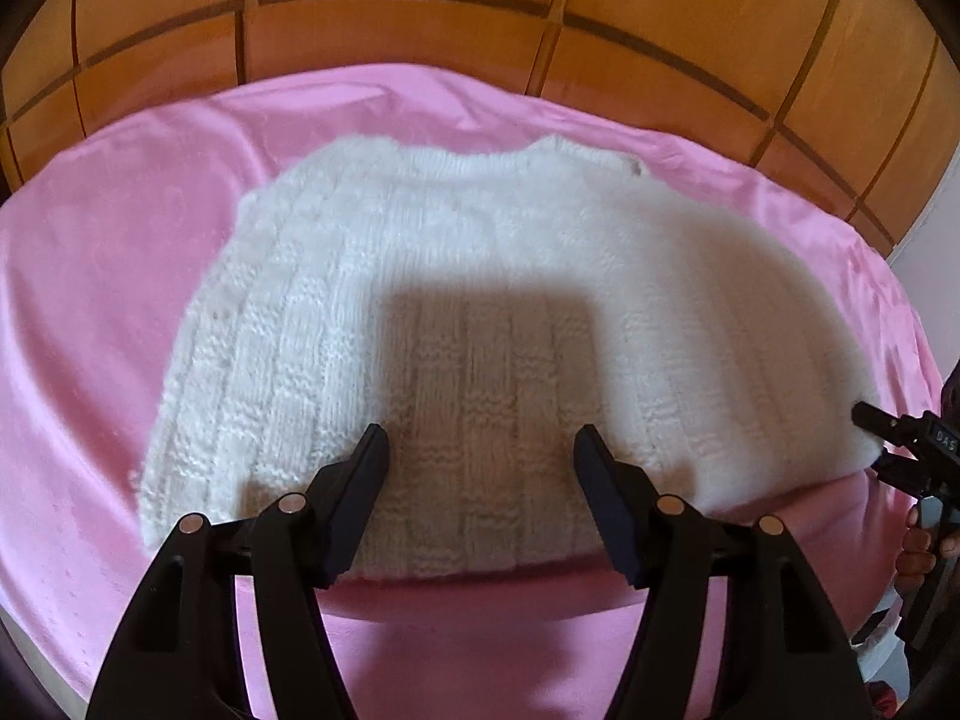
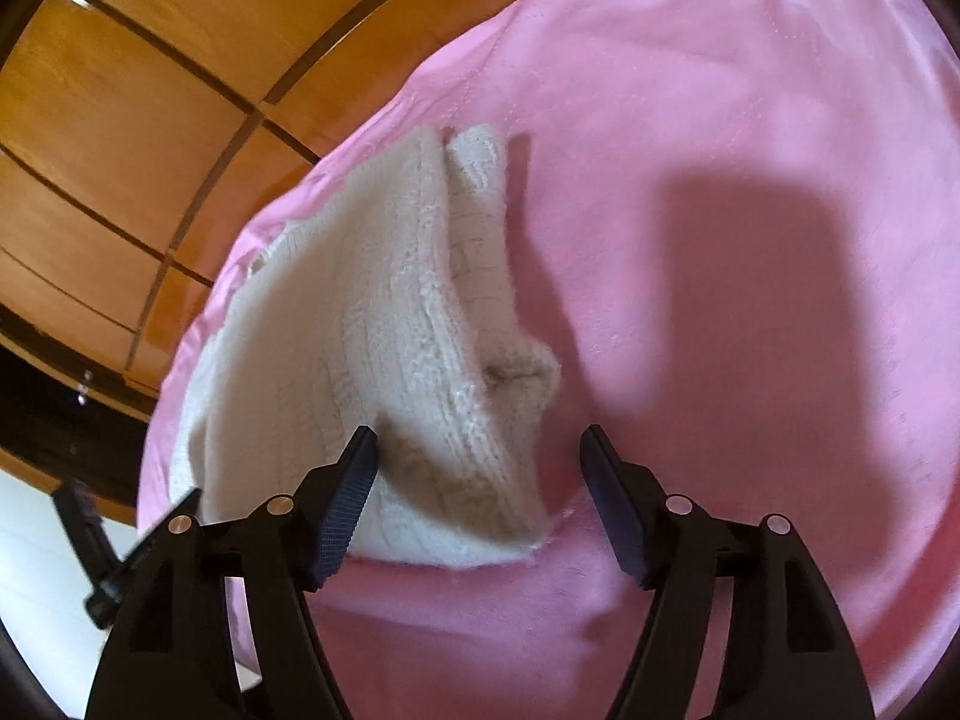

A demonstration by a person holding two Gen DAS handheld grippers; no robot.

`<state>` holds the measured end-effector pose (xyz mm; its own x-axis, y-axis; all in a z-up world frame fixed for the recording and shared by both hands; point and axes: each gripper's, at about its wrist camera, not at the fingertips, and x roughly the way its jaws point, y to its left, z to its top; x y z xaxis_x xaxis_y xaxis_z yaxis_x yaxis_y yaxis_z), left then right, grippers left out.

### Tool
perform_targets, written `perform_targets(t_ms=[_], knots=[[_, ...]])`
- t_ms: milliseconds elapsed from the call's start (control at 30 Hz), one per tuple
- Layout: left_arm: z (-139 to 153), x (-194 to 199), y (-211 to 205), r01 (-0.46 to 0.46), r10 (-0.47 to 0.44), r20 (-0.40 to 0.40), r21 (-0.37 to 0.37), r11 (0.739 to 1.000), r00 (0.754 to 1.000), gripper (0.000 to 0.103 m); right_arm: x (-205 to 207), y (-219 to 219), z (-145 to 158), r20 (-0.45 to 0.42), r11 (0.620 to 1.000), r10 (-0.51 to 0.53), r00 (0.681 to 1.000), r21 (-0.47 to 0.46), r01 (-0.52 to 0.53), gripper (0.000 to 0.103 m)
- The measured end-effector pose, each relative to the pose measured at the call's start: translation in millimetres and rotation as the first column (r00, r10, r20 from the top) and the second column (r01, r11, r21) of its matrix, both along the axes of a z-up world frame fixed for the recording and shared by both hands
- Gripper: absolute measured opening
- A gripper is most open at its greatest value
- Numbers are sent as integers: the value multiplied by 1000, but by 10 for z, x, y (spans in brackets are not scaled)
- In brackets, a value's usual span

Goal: Fold small clothes
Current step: 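Smooth the folded sweater with the right gripper while the left gripper hovers open, then grasp the sweater edge with the right gripper and fold it over the bundle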

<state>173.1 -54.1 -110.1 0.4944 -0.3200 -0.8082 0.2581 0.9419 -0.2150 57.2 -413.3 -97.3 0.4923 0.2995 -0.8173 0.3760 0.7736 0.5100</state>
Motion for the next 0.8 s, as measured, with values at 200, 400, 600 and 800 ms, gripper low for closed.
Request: perform_targets(t_ms=[200, 400, 600, 800], knots=[[62, 24, 45, -2, 2, 2, -32, 999, 1000, 63, 250, 335, 209, 28, 993, 115, 993, 3, -115, 19], [273, 16, 466, -62, 64, 13, -135, 989, 998, 63, 533, 856, 988, 184, 971, 236, 954, -19, -237, 17], [339, 5, 930, -118, 121, 4, -181, 976, 993, 63, 993, 1719, 1462, 281, 911, 408, 869, -62, -407, 16], [252, -63, 1267, -179, 178, -22, -191, 965, 984, 63, 1327, 2637, 1294, 245, 826, 559, 792, -78, -558, 16]])
